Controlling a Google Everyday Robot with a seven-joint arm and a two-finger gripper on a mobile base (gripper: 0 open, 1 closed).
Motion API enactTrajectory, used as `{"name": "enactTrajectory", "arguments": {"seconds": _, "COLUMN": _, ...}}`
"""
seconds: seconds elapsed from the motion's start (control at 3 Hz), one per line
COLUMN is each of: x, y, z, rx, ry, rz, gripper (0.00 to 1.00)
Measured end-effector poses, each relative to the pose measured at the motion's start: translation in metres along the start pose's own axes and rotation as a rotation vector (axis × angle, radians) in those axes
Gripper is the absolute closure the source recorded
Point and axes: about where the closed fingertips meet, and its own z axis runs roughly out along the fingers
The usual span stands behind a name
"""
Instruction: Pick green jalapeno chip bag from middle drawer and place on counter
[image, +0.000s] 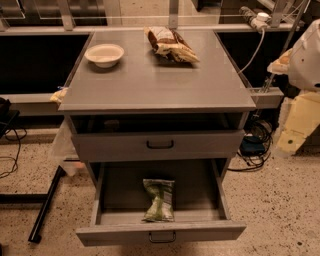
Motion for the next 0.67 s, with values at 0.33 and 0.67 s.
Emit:
{"name": "enactTrajectory", "arguments": {"seconds": 0.33, "x": 0.0, "y": 0.0, "z": 0.0, "rx": 0.0, "ry": 0.0, "rz": 0.0, "gripper": 0.0}}
{"name": "enactTrajectory", "arguments": {"seconds": 0.67, "x": 0.0, "y": 0.003, "z": 0.013, "rx": 0.003, "ry": -0.026, "rz": 0.006, "gripper": 0.18}}
